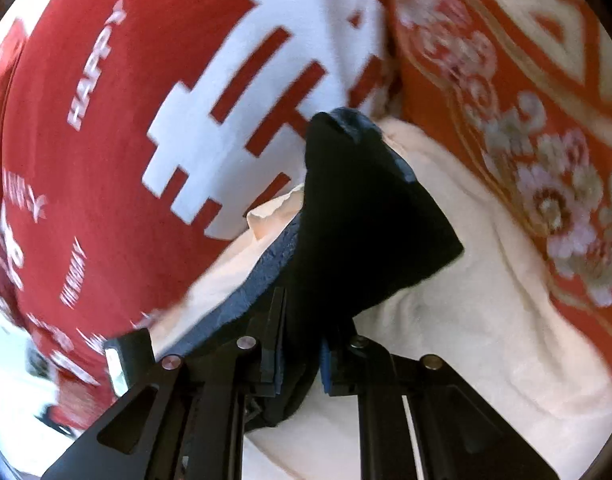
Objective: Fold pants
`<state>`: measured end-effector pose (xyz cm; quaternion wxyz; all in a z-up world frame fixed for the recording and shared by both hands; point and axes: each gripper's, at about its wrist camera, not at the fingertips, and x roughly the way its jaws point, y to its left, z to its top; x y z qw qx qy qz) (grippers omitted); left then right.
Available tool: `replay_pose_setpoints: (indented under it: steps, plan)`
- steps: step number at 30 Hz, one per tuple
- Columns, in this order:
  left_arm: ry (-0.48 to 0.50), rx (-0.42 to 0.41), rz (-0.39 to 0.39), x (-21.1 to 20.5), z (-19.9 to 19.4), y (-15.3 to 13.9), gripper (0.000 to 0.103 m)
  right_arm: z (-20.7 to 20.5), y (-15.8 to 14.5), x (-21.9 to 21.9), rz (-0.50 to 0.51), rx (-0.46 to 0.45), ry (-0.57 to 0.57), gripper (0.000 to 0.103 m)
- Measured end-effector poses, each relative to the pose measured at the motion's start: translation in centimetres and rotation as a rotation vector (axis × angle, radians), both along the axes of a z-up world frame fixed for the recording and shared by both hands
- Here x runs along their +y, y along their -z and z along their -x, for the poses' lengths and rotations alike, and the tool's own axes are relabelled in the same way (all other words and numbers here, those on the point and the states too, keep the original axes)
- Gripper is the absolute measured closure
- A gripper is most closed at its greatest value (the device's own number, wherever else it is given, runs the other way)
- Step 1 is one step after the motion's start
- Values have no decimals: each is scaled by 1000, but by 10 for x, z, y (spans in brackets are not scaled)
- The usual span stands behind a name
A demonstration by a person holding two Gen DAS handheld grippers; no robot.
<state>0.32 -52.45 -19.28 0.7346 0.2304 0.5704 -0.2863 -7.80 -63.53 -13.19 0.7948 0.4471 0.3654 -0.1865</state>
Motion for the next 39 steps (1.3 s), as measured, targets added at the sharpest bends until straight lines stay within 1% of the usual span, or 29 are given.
replay_pose_setpoints:
  steps: [1, 2, 4, 5, 7, 9, 10, 11, 12, 14, 15, 18, 20, 21, 22, 24, 25, 26, 27, 28, 29, 30, 31, 32, 33, 35, 36, 37, 39]
  plan:
    - [-4, 8, 7, 0, -3, 1, 16, -5, -6, 4, 28, 10, -19, 88]
    - [-5, 12, 10, 1, -6, 1, 15, -9, -11, 9, 51, 16, -36, 88]
    - [-24, 48, 22, 5, -14, -2, 15, -18, -21, 20, 105, 34, -75, 88]
    - [-55, 59, 19, 11, -19, -6, 16, -24, -29, 29, 141, 45, -104, 88]
    - [-110, 57, 48, 30, -28, -18, 15, -31, -40, 39, 188, 58, -135, 89]
    - [-141, 34, 55, 53, -37, -29, 16, -42, -54, 55, 235, 68, -181, 88]
    - [-158, 19, 50, 70, -44, -36, 15, -45, -57, 61, 249, 70, -194, 88]
    - [-167, 14, 45, 80, -48, -38, 15, -53, -64, 73, 284, 78, -224, 88]
    - [-191, 8, 30, 101, -58, -42, 16, -55, -67, 80, 304, 84, -240, 88]
    - [-223, 5, 8, 129, -71, -45, 16, -68, -76, 106, 366, 100, -292, 88]
    - [-249, -4, -15, 151, -80, -46, 16, -73, -78, 117, 389, 108, -312, 88]
    - [-307, -24, -67, 202, -90, -44, 16, -96, -80, 163, 470, 136, -392, 88]
    - [-352, -23, -108, 230, -97, -40, 16, -116, -72, 204, 520, 157, -472, 88]
    - [-383, -16, -131, 247, -101, -36, 16, -120, -66, 216, 531, 163, -496, 87]
    - [-402, -9, -141, 258, -103, -34, 16, -129, -56, 236, 541, 174, -536, 85]
    - [-435, 8, -153, 283, -99, -28, 16, -149, -24, 276, 567, 250, -614, 80]
    - [-449, 14, -157, 294, -99, -26, 16, -157, -6, 295, 592, 303, -654, 79]
    - [-457, 14, -158, 311, -91, -25, 16, -164, 18, 320, 645, 393, -706, 77]
    - [-464, 14, -158, 322, -93, -26, 16, -166, 28, 332, 684, 444, -729, 77]
    - [-468, 13, -155, 326, -92, -25, 16, -166, 36, 346, 755, 501, -750, 77]
    - [-470, 13, -152, 329, -92, -25, 16, -163, 37, 360, 834, 534, -762, 76]
    - [-473, 14, -147, 330, -94, -25, 16, -159, 34, 365, 846, 530, -765, 71]
    - [-475, 16, -139, 340, -94, -28, 16, -154, 26, 367, 831, 510, -765, 67]
    - [-476, 18, -126, 338, -96, -29, 16, -148, 16, 367, 779, 475, -765, 56]
    - [-476, 18, -117, 341, -95, -33, 16, -144, 9, 366, 734, 447, -768, 48]
    - [-456, 11, -83, 329, -95, -38, 15, -131, -10, 351, 561, 345, -758, 47]
    - [-446, 10, -75, 326, -96, -38, 15, -134, -15, 345, 498, 319, -740, 47]
    - [-422, 14, -68, 318, -93, -36, 15, -130, -19, 324, 356, 278, -673, 47]
    - [-379, 40, -85, 303, -89, -24, 15, -125, -13, 290, 112, 219, -541, 47]
